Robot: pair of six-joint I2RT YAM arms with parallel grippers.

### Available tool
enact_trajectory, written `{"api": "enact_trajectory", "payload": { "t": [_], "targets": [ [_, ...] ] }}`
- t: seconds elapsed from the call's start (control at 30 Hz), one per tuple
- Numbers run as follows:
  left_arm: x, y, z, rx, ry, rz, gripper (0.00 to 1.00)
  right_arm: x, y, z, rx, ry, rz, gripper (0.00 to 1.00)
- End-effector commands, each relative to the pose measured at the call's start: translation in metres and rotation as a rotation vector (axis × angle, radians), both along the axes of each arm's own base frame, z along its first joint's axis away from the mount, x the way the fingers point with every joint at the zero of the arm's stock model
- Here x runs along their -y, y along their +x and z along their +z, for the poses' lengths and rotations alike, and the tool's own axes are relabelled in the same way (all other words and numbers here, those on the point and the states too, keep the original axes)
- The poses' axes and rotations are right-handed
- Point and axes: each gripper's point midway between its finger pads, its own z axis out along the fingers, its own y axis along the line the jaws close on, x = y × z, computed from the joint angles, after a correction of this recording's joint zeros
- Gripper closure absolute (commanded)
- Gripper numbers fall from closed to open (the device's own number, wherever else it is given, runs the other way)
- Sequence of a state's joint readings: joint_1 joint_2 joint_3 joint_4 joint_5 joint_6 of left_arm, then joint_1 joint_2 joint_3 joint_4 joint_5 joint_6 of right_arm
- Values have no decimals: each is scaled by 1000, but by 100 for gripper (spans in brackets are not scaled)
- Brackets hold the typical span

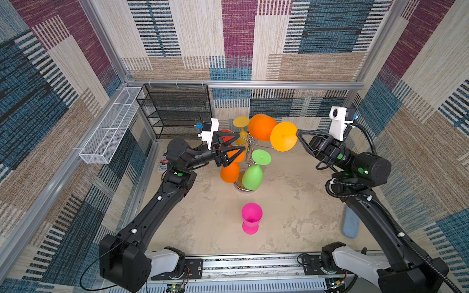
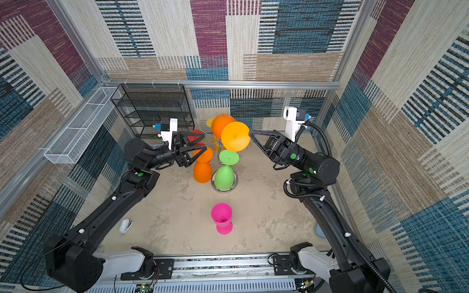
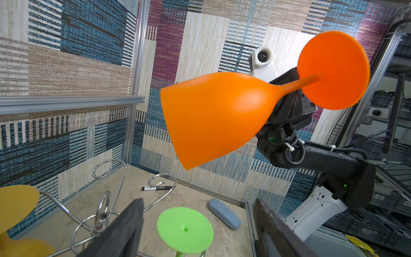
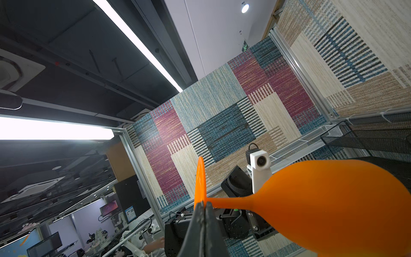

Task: Take the wine glass off the wine glass rack
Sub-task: Pick up the wine glass from the wine glass rack.

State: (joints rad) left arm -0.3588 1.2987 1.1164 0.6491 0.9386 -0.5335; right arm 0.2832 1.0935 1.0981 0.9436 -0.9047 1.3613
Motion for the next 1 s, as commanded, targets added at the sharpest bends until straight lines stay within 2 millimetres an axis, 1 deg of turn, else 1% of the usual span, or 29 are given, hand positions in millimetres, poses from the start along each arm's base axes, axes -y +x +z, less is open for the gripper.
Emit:
{"api": "enact_trajectory", "payload": {
  "t": [0.0, 0.2, 0.43, 0.5, 0.97],
  "targets": [
    [-1, -11, 18, 36, -59, -85, 20, 1, -7, 6, 37, 35, 14, 100],
    [3, -6, 19, 10, -86, -167, 21, -7, -5, 3, 29, 43, 44, 100],
    [5, -8, 19, 3, -106, -230, 23, -15, 0, -2, 16, 48, 69, 100],
    [5, -9, 19, -1, -111, -245, 25, -16, 1, -3, 14, 49, 70, 100],
    [4, -16, 22, 1, -132, -295, 54, -18, 9, -10, -6, 47, 63, 100]
  ]
}}
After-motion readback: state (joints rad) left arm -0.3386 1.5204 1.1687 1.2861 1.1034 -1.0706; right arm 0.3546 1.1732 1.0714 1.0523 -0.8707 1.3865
